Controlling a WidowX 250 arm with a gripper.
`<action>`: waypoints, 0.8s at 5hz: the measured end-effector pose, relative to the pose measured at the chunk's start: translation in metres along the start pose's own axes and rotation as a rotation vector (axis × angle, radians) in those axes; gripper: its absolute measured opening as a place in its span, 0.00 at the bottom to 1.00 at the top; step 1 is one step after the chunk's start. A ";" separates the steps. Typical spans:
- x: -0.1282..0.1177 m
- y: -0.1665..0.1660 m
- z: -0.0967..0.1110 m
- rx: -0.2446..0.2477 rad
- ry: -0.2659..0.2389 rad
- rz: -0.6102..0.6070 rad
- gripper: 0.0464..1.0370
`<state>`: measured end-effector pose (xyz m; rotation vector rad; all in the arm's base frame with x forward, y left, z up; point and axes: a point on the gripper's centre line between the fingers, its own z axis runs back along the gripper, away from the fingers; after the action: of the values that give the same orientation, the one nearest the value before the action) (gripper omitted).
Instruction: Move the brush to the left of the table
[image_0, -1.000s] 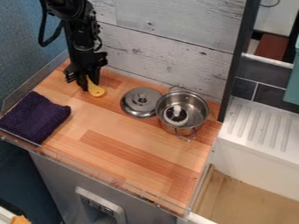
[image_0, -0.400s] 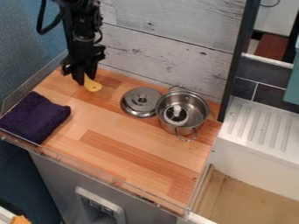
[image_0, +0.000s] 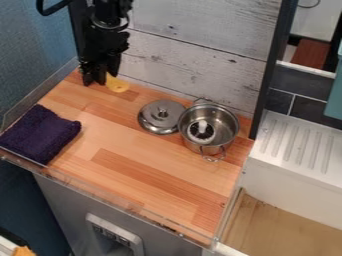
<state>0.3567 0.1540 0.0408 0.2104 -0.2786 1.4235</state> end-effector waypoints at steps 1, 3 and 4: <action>-0.029 0.020 0.007 0.060 0.038 0.057 0.28; -0.073 0.053 0.027 0.078 0.104 0.222 0.28; -0.095 0.064 0.021 0.097 0.100 0.232 0.28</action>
<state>0.2799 0.0664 0.0295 0.1905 -0.1553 1.6737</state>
